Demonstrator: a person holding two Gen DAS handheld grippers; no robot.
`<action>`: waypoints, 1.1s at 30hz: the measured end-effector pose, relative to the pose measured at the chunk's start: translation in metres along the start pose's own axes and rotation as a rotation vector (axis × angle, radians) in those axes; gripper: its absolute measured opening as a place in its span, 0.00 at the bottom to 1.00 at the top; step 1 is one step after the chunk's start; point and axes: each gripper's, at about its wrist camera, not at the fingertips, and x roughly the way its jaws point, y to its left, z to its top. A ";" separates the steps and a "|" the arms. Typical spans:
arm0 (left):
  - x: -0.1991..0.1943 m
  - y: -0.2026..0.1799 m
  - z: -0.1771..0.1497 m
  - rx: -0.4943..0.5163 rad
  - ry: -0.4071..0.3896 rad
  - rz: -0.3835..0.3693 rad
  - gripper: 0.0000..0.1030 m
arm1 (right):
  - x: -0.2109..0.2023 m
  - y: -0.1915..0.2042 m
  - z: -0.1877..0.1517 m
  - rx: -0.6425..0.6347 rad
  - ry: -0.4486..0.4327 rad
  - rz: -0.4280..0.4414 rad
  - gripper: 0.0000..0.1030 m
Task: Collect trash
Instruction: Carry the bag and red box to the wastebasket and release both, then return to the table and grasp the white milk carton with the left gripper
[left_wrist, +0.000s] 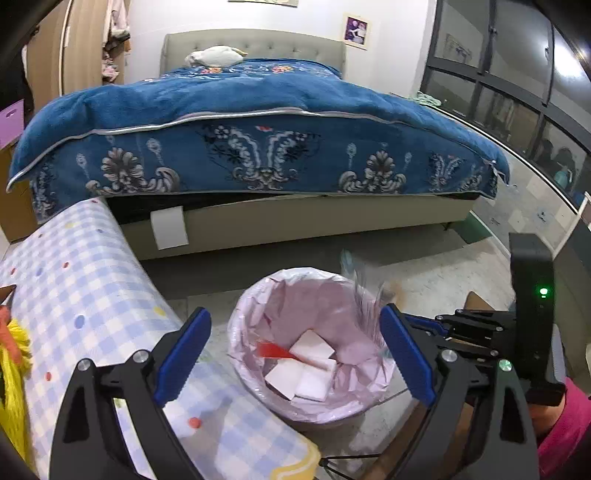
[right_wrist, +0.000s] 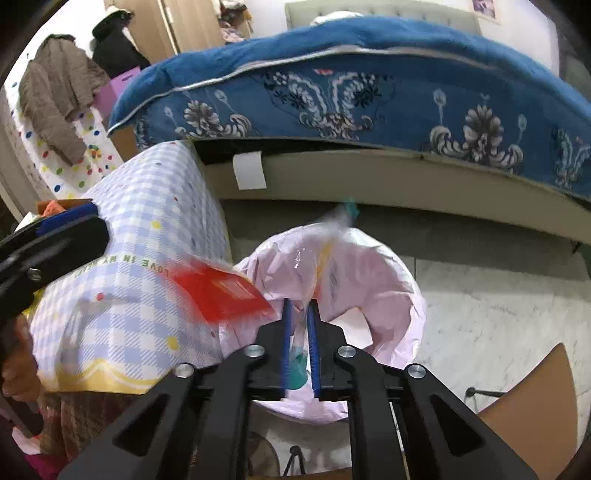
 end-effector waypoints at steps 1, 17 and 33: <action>-0.003 0.001 0.000 0.000 -0.003 0.007 0.87 | 0.000 0.000 0.000 0.003 0.001 -0.006 0.23; -0.108 0.063 -0.053 -0.122 -0.050 0.179 0.87 | -0.081 0.072 0.009 -0.098 -0.144 0.045 0.24; -0.238 0.202 -0.127 -0.398 -0.124 0.550 0.87 | -0.071 0.268 0.029 -0.413 -0.115 0.262 0.39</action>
